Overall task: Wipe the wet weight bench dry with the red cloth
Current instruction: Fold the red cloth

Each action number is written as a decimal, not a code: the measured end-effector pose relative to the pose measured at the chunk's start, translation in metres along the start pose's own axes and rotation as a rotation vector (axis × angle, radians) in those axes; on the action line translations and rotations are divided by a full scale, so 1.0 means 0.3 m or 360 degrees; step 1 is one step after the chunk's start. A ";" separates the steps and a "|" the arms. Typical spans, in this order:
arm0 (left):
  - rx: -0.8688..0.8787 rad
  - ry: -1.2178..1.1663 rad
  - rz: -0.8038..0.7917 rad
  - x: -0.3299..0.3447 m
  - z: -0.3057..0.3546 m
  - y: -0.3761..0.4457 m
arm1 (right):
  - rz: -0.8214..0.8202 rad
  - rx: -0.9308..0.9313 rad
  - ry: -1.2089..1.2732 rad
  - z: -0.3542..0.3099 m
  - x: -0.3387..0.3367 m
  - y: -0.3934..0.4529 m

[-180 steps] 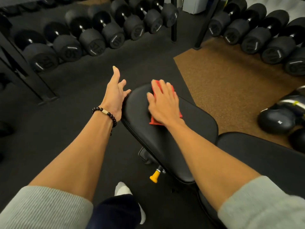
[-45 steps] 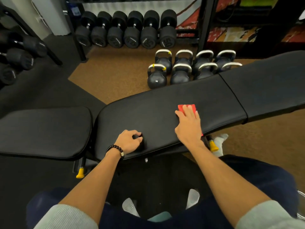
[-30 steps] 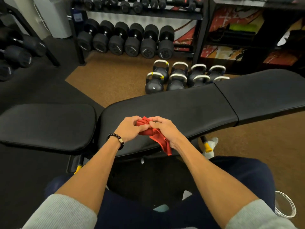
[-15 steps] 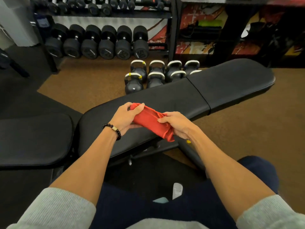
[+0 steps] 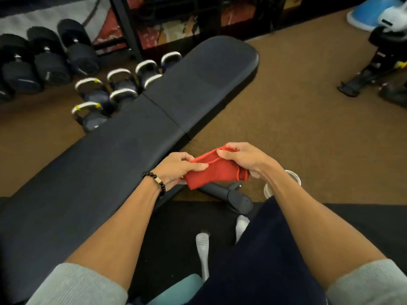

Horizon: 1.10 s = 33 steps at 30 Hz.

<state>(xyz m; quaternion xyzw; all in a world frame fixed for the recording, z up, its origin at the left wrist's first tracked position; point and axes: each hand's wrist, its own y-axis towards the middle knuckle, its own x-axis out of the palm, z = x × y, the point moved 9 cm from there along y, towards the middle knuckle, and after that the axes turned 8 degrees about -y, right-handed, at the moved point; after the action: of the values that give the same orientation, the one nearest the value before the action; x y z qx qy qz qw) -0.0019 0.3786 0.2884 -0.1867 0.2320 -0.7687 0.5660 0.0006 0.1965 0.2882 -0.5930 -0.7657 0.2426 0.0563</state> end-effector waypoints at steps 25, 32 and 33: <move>-0.0331 0.0090 -0.0534 1.016 -0.518 0.730 | 0.1075 0.0712 0.1247 1.109 -0.670 -0.031; -0.0402 0.0269 -0.0276 1.076 -0.751 0.920 | 0.1292 0.0704 0.0789 1.346 -0.808 0.106; -0.0394 0.0269 -0.0246 1.079 -0.771 0.946 | 0.1276 0.0690 0.0742 1.367 -0.817 0.131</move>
<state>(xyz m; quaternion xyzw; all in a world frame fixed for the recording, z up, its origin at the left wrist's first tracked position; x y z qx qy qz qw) -0.0004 0.0312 -0.0553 -0.2070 0.3566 -0.7886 0.4562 -0.0470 -0.1509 -0.0387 -0.8532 -0.3773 0.2597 0.2497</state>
